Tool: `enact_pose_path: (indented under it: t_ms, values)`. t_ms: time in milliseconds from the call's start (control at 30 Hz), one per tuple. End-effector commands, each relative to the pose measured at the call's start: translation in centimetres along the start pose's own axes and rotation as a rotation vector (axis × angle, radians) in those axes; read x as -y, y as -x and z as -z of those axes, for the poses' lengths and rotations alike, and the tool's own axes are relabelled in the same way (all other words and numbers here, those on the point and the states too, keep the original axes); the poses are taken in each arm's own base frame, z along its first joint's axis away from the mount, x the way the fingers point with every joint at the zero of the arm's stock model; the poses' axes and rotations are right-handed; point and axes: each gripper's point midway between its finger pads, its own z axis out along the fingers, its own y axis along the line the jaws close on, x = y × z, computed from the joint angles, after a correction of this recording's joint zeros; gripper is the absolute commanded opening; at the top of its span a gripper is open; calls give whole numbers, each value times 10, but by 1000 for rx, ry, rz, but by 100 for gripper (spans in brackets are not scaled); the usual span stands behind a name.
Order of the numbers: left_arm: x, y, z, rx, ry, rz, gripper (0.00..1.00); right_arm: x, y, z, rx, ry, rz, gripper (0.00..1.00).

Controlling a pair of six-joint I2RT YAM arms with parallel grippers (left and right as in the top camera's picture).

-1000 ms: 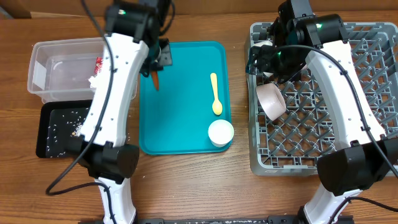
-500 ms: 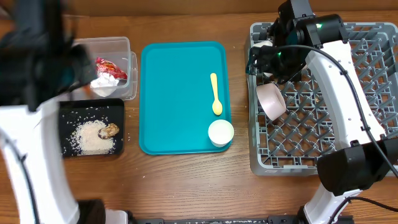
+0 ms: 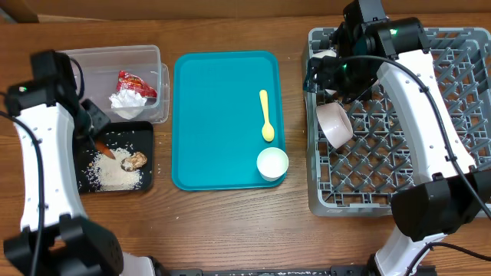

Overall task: Sort waste into correct bins and load items into the dishwasher
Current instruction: 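Carry the carrot with left gripper and drop it on the black tray, then move left gripper to the teal tray toward the pale green cup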

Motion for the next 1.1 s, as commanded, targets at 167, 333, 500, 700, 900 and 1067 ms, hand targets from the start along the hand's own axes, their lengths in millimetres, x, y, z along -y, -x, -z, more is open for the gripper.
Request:
enact_pose_path:
  t_ms: [167,333,500,700,900,1067]
  values:
    - [-4,-23,-81,-164,62,77,18,-6,-2,17,37,15,16,93]
    - [0,-20,-88,-159,57,68,58,-5,-4,17,28,10,14,94]
    - [1,-15,-85,-151,49,71,62,-5,-4,17,29,10,14,94]
    - [6,7,-53,-112,21,30,57,-5,-4,17,28,10,14,94]
    - [40,34,25,-12,-107,-94,56,-6,-4,17,27,15,14,94]
    - [105,10,77,4,-343,-351,68,-15,-6,15,25,34,33,94]
